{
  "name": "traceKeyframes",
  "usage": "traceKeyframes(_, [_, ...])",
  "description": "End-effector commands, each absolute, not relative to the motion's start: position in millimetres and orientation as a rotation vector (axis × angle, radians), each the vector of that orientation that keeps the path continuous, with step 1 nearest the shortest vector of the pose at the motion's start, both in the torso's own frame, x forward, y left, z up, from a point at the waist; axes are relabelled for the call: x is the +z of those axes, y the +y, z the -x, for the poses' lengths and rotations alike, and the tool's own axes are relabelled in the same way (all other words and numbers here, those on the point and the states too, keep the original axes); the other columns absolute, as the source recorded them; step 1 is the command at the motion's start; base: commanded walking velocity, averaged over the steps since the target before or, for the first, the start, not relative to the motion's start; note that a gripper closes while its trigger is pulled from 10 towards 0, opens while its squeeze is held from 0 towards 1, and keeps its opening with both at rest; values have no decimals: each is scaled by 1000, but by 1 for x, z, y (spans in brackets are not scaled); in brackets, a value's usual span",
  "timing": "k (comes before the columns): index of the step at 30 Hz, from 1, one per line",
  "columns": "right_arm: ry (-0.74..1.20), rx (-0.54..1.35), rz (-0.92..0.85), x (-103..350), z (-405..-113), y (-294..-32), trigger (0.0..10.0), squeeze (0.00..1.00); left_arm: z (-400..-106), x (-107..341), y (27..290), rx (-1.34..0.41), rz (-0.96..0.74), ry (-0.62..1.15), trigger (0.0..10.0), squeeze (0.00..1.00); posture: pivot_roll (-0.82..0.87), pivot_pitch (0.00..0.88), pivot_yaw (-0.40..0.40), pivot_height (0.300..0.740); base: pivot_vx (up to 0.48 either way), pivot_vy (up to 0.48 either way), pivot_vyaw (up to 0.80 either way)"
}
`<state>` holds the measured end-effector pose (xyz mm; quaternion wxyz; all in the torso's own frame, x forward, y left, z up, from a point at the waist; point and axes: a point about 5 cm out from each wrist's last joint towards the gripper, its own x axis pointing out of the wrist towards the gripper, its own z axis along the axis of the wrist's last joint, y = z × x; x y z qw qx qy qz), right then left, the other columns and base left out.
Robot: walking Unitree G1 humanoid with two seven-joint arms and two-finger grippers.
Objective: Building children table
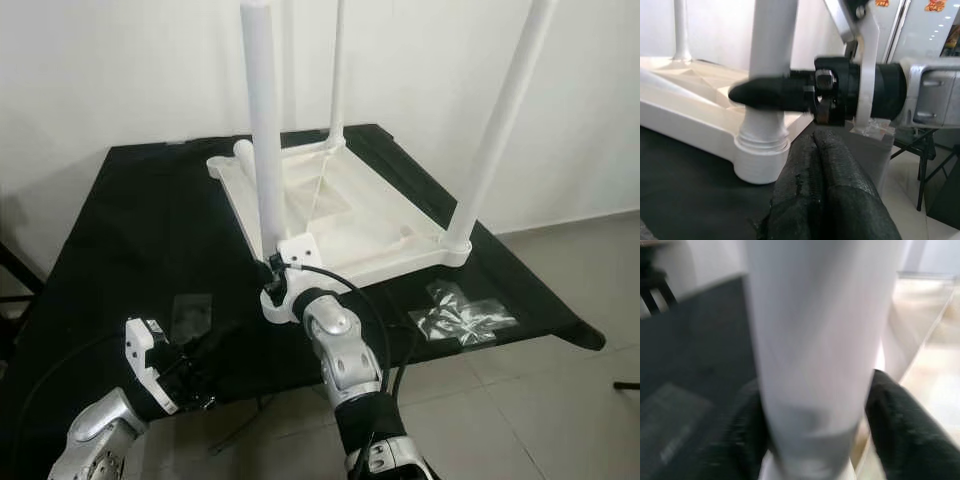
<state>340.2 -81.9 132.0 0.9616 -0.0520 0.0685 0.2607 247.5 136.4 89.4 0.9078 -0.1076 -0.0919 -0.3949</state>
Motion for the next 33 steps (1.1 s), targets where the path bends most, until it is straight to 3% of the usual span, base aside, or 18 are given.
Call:
traceKeyframes(1, [89, 569, 87, 148, -346, -84, 10000, 1000, -247, 87, 137, -818, 229, -174, 10000, 0, 23, 0, -7, 740, 0, 0, 0])
traceKeyframes(2, [52, 657, 101, 160, -349, -85, 10000, 800, -247, 87, 136, -818, 229, -174, 10000, 0, 26, 0, -11, 740, 0, 0, 0])
traceKeyframes(3, [52, 657, 101, 160, -349, -85, 10000, 800, -247, 87, 136, -818, 229, -174, 10000, 0, 26, 0, -11, 740, 0, 0, 0])
traceKeyframes(4, [21, 796, 142, 174, -352, -90, 10000, 0, -248, 87, 136, -818, 229, -175, 10000, 0, 28, 0, -15, 740, 0, 0, 0])
traceKeyframes(6, [0, 882, 206, 184, -356, -97, 10000, 0, -248, 87, 136, -816, 229, -177, 10000, 0, 28, 0, -15, 740, 0, 0, 0])
traceKeyframes(7, [8, 1027, 312, 197, -363, -113, 10000, 0, -248, 87, 136, -813, 229, -180, 10000, 0, 29, 0, -19, 740, 0, 0, 0])
traceKeyframes(10, [28, 1073, 372, 202, -369, -123, 10000, 0, -248, 87, 135, -810, 229, -182, 10000, 0, 37, 0, -19, 740, 0, 0, 0])
traceKeyframes(19, [69, 1035, 282, 216, -386, -139, 10000, 0, -246, 88, 134, -800, 216, -192, 10000, 0, 61, 0, -27, 740, 0, 0, 0])
traceKeyframes(20, [64, 1010, 211, 221, -390, -146, 6824, 0, -244, 88, 134, -797, 213, -195, 10000, 0, 67, 0, -28, 740, 0, 0, 0])
traceKeyframes(21, [64, 1010, 211, 221, -390, -146, 6824, 0, -244, 88, 134, -797, 213, -195, 10000, 0, 67, 0, -28, 740, 0, 0, 0])
traceKeyframes(22, [56, 1014, 183, 223, -391, -149, 0, 0, -243, 88, 134, -796, 212, -195, 10000, 0, 70, 0, -29, 740, 0, 0, 0])
traceKeyframes(33, [105, 1040, 106, 195, -383, -158, 0, 0, -241, 88, 134, -797, 216, -191, 10000, 0, 61, 0, -20, 740, 0, 0, 0])
